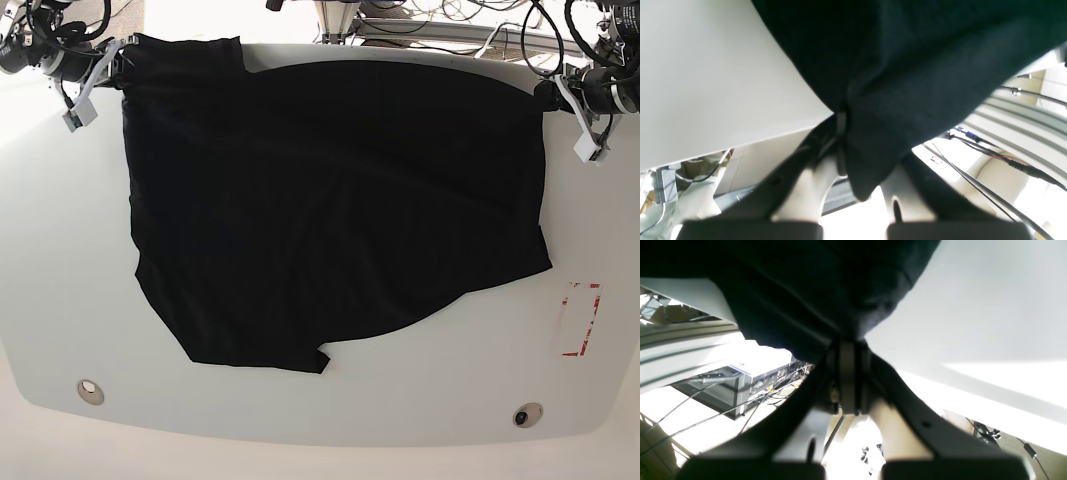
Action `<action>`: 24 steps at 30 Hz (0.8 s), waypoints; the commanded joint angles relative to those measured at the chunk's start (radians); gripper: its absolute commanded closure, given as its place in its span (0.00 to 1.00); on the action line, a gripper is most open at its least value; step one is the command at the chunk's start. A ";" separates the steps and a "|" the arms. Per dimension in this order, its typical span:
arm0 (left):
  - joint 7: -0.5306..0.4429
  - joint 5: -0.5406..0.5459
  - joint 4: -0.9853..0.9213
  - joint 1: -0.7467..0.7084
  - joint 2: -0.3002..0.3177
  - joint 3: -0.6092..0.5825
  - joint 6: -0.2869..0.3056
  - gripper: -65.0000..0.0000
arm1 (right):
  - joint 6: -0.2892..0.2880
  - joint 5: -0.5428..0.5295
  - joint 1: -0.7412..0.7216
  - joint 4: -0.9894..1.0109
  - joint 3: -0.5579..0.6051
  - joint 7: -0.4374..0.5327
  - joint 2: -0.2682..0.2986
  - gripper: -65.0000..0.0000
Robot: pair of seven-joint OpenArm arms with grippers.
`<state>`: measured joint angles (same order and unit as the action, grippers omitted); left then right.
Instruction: Layout the t-shirt on the table in an organized manner, then fold the t-shirt properly
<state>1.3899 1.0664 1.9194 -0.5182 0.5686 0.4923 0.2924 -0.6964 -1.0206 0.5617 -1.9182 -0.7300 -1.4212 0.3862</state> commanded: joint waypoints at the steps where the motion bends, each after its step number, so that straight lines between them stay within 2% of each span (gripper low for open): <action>1: -0.027 0.013 0.016 0.069 0.024 0.010 0.000 1.00 | -0.002 -0.027 -0.048 -0.014 -0.003 0.025 0.035 1.00; 4: -0.027 0.013 0.016 0.161 0.028 0.007 -0.002 1.00 | -0.002 -0.025 -0.091 -0.013 -0.001 0.025 0.041 1.00; 8: -0.024 0.008 0.015 0.369 0.029 -0.010 -0.002 1.00 | -0.002 -0.023 -0.210 0.019 0.025 0.025 0.049 1.00; 13: -0.024 -0.045 0.009 0.623 0.024 -0.079 -0.003 1.00 | -0.002 -0.023 -0.383 0.128 0.080 0.025 0.110 1.00; 16: -0.024 -0.120 0.005 0.784 0.018 -0.152 -0.003 0.99 | -0.002 -0.023 -0.532 0.233 0.112 0.025 0.129 1.00; 20: -0.024 -0.199 -0.014 0.965 -0.023 -0.238 -0.002 0.99 | -0.002 -0.013 -0.747 0.379 0.163 0.025 0.175 1.00; 24: -0.024 -0.262 -0.065 1.196 -0.065 -0.291 -0.002 0.99 | -0.002 0.073 -1.086 0.570 0.264 0.025 0.224 1.00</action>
<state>1.4006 0.8391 1.8736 0.5507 0.4953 0.2062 0.2913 -0.7078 -0.9874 -0.2775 -1.4353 -0.5102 -1.4326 0.5457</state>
